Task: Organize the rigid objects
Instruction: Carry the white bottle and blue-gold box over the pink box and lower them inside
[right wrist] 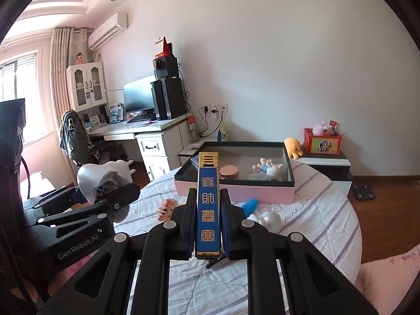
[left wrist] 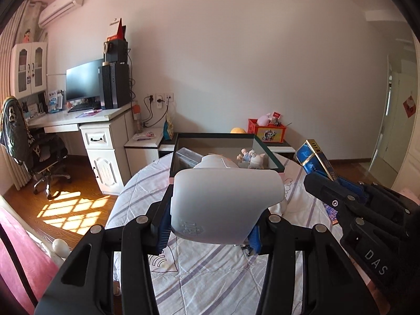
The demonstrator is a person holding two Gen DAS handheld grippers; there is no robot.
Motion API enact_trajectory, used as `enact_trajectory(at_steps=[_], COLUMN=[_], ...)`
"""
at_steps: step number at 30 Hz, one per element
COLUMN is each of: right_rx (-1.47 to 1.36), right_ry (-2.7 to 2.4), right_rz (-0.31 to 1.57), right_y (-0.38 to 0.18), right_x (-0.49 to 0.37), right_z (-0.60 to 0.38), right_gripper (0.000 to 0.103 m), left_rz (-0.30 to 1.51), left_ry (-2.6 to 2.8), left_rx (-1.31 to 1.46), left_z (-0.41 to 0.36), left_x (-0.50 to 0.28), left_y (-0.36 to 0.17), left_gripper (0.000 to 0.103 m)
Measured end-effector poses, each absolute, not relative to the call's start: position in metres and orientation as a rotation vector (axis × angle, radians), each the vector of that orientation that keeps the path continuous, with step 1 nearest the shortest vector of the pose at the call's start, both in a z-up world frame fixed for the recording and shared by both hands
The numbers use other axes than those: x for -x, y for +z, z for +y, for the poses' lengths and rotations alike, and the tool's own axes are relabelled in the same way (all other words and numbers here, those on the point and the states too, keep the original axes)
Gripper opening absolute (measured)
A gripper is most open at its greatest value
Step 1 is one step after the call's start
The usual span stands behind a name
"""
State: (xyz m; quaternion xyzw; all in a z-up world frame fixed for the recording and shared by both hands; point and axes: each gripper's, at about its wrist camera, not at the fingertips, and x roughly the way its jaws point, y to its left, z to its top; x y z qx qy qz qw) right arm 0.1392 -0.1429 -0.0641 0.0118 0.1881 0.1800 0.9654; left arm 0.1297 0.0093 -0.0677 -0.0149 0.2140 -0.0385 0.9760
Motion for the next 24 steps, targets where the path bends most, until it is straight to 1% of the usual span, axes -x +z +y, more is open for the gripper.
enact_trajectory(at_steps=[11, 24], right_rx=[0.033, 0.066], right_ry=[0.356, 0.337], right_rz=[0.296, 0.239], right_y=[-0.03, -0.01], right_x=[-0.098, -0.09], right_z=[-0.13, -0.12], right_gripper=[0.016, 0.016], left_rz=[0.326, 0.235], left_ry=[-0.05, -0.021], left_rx=[0.011, -0.019], left_z=[0.011, 0.005], left_x=[-0.084, -0.071], left_y=[-0.031, -0.013], left_gripper=[0.047, 0.047])
